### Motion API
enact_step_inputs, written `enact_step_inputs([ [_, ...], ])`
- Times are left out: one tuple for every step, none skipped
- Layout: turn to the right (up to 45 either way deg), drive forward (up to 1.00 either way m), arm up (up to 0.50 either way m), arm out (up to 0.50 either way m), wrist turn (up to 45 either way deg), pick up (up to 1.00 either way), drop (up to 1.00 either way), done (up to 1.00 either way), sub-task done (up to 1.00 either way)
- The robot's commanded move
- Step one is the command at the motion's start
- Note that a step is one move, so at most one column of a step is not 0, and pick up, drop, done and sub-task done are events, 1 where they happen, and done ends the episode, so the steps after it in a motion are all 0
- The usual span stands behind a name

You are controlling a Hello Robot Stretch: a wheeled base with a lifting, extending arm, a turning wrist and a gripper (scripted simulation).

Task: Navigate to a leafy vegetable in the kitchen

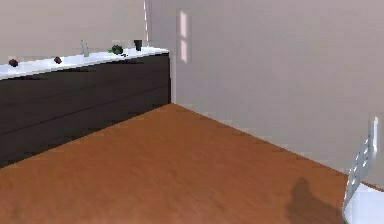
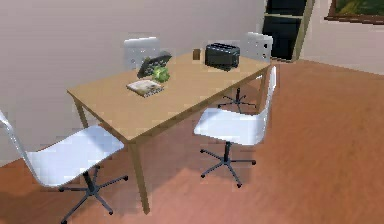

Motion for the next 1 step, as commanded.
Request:
enact_step_inputs([
  [-3.0,0.0,0.0,0.0,0.0,0.0,0.0,0.0,0.0],
])
